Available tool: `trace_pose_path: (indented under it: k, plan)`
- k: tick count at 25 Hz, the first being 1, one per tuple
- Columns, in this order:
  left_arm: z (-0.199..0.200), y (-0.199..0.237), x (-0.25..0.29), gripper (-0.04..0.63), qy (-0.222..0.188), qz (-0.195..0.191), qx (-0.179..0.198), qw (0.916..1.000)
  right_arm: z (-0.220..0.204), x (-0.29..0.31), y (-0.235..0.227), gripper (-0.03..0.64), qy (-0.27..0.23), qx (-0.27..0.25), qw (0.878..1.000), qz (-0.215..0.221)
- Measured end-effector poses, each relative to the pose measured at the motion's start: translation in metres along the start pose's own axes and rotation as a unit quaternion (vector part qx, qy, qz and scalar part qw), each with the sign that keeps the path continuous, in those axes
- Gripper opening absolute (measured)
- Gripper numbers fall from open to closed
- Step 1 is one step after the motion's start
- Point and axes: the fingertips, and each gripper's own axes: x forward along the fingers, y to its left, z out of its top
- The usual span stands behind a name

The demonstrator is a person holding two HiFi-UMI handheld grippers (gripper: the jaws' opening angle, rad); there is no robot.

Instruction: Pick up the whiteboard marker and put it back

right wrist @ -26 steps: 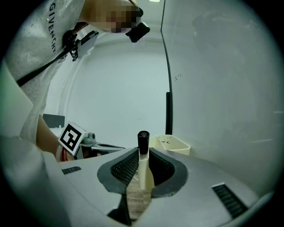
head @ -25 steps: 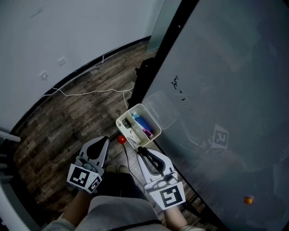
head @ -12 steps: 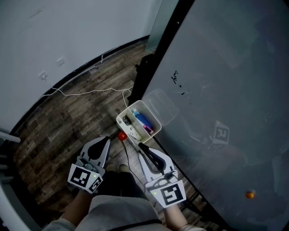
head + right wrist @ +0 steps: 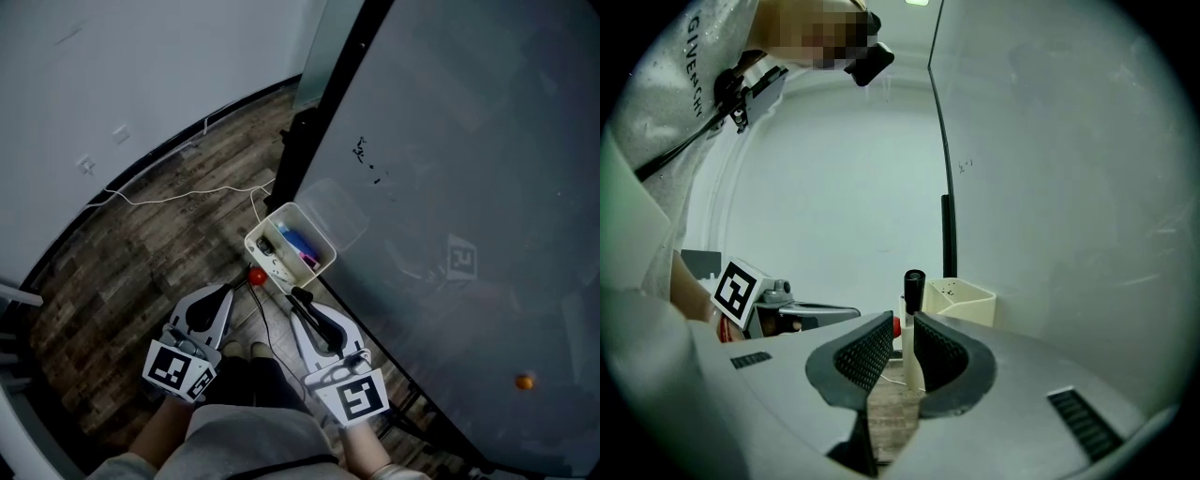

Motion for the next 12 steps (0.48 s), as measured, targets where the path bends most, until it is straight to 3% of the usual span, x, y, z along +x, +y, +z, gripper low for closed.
trace_pose_path:
  k: [7, 12]
  plan:
    - [0.0, -0.01, -0.005, 0.015, -0.001, -0.031, 0.006, 0.9995, 0.001, -0.008, 0.007, 0.077, -0.005, 0.007, 1.0, -0.023]
    - [0.007, -0.019, -0.01, 0.015, -0.009, -0.04, 0.013, 0.9991, 0.001, -0.013, 0.016, 0.066, -0.007, 0.009, 1.0, -0.016]
